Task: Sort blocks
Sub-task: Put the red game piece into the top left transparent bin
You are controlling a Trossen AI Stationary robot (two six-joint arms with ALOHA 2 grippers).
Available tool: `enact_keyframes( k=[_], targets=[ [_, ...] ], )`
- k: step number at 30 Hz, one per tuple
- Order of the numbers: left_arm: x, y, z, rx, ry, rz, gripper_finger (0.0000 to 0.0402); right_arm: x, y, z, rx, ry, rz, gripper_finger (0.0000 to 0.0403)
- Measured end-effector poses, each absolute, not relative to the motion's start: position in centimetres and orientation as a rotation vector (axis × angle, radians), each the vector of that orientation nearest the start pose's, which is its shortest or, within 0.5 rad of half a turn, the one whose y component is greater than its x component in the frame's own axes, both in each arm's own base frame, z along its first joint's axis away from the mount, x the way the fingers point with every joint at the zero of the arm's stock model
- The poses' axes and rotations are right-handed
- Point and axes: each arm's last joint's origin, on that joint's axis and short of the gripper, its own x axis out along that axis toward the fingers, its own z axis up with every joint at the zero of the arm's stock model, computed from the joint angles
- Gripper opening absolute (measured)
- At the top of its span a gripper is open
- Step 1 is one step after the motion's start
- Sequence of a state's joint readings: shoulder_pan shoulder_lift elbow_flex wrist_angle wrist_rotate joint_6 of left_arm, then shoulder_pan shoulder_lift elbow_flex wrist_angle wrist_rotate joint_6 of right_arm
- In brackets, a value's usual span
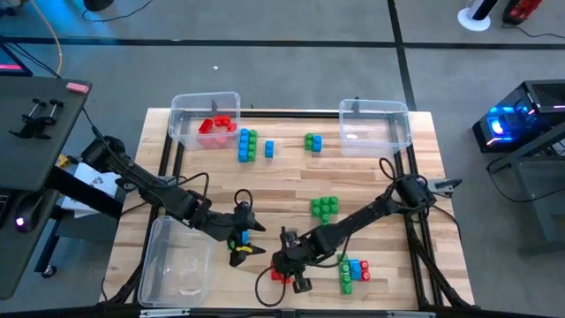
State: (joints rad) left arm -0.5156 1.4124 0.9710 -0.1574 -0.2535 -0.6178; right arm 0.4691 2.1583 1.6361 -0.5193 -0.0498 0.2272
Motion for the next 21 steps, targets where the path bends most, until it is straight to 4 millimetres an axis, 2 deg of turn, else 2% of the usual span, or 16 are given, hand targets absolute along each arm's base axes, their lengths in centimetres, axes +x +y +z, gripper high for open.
enact_keyframes(
  k=[5,10,16,21],
  targets=[
    [26.9,-14.4,26.0,-0.379,0.611,-0.071,0.0314,40.3,20.3,17.0,-0.074,1.120,0.302,0.0000],
    [26.6,-14.4,26.3,-0.393,0.624,-0.115,0.0314,40.3,18.2,17.1,-0.097,1.188,0.222,0.0000],
    [24.9,-13.5,27.3,-0.368,0.671,-0.109,0.0314,40.7,15.6,17.9,-0.173,1.188,0.140,0.0000],
    [23.0,-12.1,28.7,-0.355,0.665,-0.016,0.0314,41.2,12.6,18.2,-0.190,1.207,0.030,0.0000]
  ],
)
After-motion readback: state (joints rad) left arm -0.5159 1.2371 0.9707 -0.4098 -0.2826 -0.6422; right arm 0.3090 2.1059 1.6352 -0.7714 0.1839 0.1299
